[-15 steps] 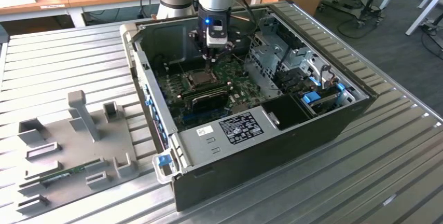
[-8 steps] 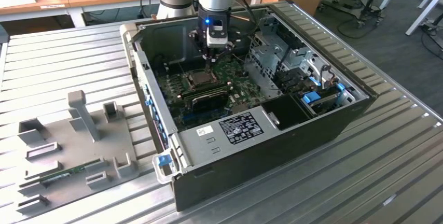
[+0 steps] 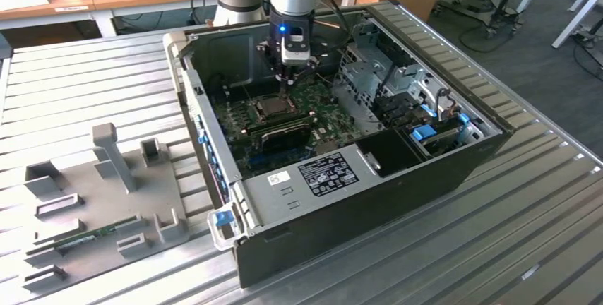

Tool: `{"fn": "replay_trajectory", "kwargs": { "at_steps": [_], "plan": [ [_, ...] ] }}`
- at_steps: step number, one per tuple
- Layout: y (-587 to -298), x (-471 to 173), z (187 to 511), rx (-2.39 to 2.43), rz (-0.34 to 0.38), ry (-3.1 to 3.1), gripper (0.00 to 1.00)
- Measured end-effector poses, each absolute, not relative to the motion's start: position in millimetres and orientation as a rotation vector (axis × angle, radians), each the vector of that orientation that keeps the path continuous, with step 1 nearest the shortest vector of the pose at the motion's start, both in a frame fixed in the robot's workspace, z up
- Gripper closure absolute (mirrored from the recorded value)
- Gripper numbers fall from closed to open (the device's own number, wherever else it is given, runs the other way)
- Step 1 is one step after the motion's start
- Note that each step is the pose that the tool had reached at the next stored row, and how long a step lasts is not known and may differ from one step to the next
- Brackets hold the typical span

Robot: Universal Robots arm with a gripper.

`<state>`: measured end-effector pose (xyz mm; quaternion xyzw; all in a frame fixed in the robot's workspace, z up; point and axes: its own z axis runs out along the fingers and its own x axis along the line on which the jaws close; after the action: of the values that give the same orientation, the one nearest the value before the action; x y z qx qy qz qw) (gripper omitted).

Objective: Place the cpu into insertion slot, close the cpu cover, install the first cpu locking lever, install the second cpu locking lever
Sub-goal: 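Close the cpu cover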

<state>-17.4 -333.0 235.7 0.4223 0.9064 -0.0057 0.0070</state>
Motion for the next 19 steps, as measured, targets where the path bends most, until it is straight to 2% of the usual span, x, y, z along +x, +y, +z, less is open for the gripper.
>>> {"fn": "replay_trajectory", "kwargs": {
  "at_steps": [19],
  "plan": [
    [-333.0,-17.4,235.7,1.178,-0.017,2.897,0.9]
  ]
}}
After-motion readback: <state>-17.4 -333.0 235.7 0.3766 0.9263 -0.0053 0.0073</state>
